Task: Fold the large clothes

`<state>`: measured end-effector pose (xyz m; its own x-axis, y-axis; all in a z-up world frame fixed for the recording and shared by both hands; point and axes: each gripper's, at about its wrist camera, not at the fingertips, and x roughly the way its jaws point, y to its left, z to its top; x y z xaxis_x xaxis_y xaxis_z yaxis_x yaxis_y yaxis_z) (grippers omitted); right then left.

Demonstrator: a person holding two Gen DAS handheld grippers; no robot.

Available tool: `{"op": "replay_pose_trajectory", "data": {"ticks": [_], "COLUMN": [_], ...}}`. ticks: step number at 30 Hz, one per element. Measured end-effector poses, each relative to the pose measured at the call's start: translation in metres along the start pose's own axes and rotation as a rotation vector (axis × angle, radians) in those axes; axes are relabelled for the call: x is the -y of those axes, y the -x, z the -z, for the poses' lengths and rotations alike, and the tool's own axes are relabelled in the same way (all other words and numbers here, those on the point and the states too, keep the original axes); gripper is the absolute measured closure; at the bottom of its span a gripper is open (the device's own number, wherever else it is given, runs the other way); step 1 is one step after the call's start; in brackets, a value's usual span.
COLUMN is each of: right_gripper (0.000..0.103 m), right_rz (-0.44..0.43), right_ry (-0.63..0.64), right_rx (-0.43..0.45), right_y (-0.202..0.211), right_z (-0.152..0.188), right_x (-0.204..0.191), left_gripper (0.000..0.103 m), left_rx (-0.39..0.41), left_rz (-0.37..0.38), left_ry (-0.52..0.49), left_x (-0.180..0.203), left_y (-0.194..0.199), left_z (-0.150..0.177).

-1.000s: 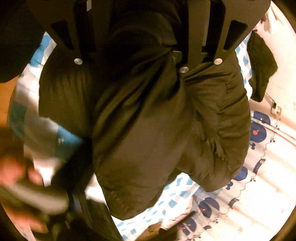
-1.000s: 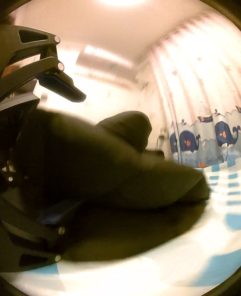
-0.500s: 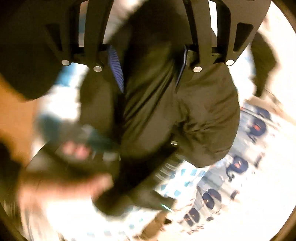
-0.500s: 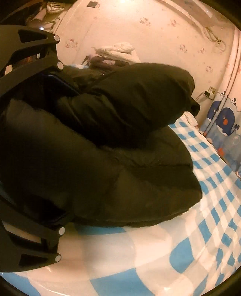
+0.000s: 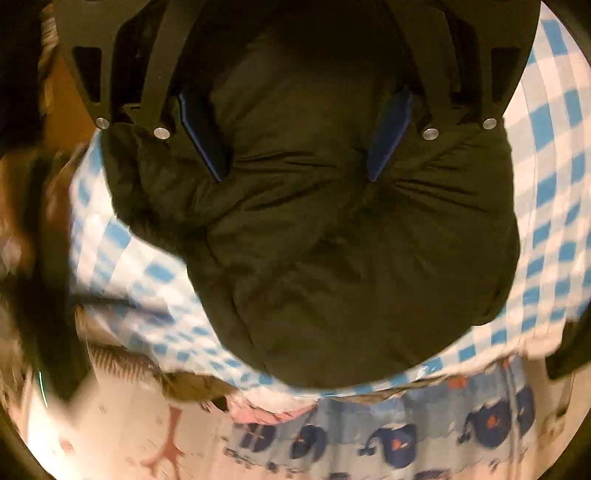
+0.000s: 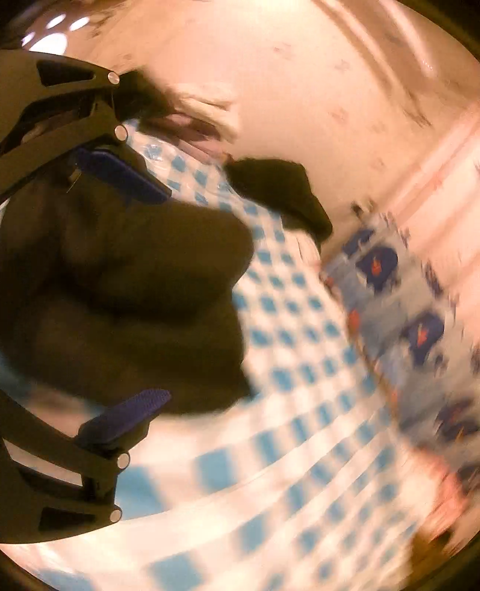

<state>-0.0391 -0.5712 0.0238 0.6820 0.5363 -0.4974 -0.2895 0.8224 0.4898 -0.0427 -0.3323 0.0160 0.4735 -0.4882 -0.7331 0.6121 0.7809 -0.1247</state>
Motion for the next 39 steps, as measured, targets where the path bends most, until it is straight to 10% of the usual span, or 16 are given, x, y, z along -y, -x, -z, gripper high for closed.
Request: {"op": "replay_pose_trajectory", "data": {"ticks": [5, 11, 18, 27, 34, 39], "right_gripper": [0.007, 0.007, 0.005, 0.005, 0.005, 0.005], "right_rz": [0.361, 0.197, 0.179, -0.002, -0.170, -0.161], "right_ry": [0.135, -0.170, -0.207, -0.349, -0.153, -0.148], "right_rx": [-0.193, -0.185, -0.187, -0.132, -0.356, -0.374], "right_y": [-0.096, -0.099, -0.096, -0.141, -0.205, -0.203], "right_z": [-0.004, 0.061, 0.060, 0.075, 0.101, 0.096], "right_x": [0.006, 0.082, 0.075, 0.042, -0.068, -0.073], "left_gripper": [0.024, 0.024, 0.024, 0.017, 0.017, 0.017], "left_rx": [-0.004, 0.046, 0.056, 0.026, 0.032, 0.154], "left_rz": [-0.002, 0.244, 0.216, 0.332, 0.122, -0.101], "left_ry": [-0.076, 0.155, 0.560, 0.662, 0.714, 0.726], "left_x": [0.009, -0.055, -0.180, -0.188, -0.245, -0.252], "left_y": [-0.004, 0.037, 0.029, 0.001, 0.109, 0.170], "left_z": [0.015, 0.023, 0.062, 0.092, 0.157, 0.182]}}
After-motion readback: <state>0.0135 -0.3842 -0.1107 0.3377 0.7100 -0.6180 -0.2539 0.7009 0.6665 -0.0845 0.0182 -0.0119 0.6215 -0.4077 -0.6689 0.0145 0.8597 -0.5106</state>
